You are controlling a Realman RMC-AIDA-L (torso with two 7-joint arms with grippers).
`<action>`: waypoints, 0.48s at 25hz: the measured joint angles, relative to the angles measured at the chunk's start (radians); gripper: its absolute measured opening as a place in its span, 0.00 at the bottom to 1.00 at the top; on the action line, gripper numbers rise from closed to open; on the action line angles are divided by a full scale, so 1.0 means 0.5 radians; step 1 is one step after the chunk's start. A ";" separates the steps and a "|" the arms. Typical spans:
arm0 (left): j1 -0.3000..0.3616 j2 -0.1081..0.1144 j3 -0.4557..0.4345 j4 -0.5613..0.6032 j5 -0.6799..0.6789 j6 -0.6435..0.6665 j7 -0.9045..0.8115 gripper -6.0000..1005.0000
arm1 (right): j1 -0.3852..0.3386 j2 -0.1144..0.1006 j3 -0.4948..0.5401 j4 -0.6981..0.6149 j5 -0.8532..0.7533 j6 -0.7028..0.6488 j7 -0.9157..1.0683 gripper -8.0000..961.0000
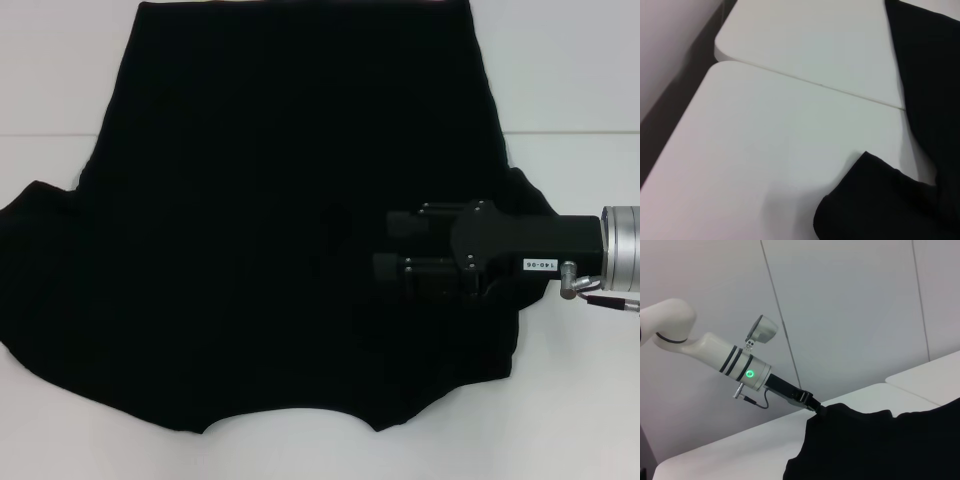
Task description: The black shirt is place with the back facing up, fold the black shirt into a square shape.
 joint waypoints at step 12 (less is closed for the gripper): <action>0.003 0.002 0.000 0.008 -0.013 0.055 -0.001 0.00 | 0.001 0.006 0.000 -0.005 0.000 -0.001 0.000 0.74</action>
